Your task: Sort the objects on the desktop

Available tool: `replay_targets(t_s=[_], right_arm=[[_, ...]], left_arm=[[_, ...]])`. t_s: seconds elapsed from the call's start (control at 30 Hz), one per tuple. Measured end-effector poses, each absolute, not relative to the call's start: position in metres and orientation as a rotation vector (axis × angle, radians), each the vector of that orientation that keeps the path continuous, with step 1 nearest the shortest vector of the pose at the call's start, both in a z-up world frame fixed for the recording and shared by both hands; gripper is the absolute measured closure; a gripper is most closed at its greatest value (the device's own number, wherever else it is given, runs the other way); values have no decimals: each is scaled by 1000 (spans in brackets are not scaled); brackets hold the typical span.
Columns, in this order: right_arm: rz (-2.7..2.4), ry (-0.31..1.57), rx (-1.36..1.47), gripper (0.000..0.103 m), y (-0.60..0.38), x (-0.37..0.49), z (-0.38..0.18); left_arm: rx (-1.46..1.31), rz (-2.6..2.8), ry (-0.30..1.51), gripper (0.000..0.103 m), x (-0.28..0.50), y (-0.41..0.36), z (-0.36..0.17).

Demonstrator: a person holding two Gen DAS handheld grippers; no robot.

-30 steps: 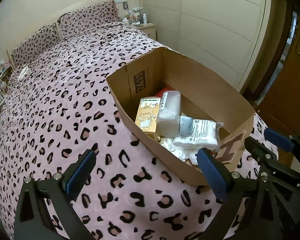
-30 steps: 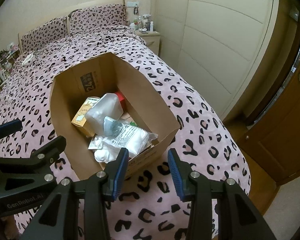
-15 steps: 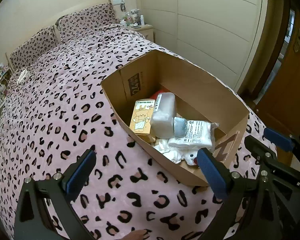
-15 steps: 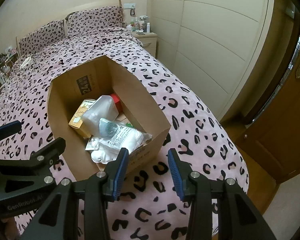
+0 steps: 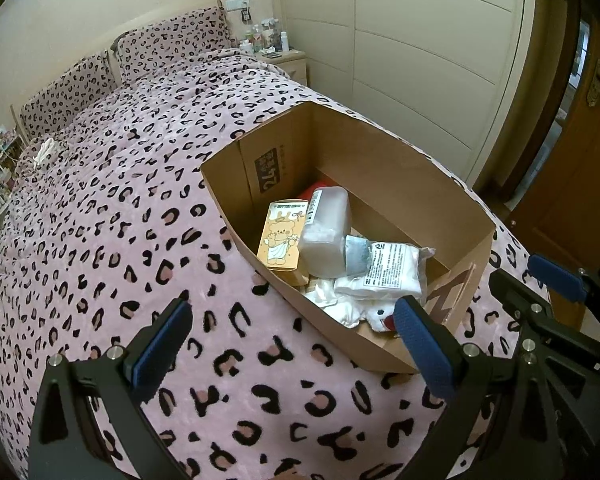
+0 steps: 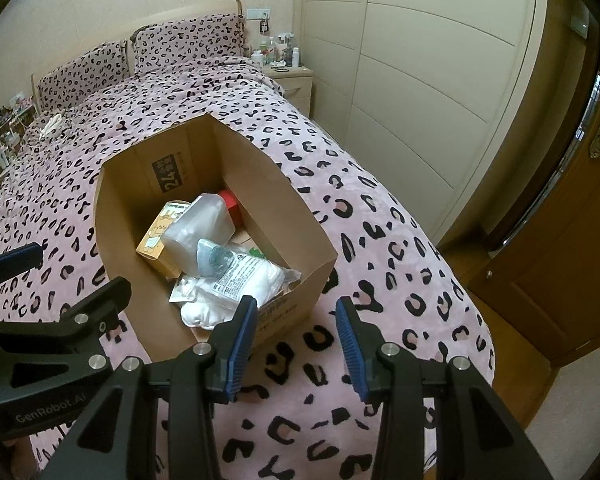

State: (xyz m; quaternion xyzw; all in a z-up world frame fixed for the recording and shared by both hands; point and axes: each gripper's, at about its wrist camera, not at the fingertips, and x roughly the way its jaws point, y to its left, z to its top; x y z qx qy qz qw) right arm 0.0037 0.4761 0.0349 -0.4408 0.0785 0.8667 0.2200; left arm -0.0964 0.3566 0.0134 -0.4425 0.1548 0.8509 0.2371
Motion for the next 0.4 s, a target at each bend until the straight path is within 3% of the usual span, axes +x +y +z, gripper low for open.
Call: replay_targets(t_s=[0.4], right_arm=[[2395, 210, -1221, 61, 475, 4, 36]], left_arm=[[-1206, 2344, 415, 1, -98, 355, 12]])
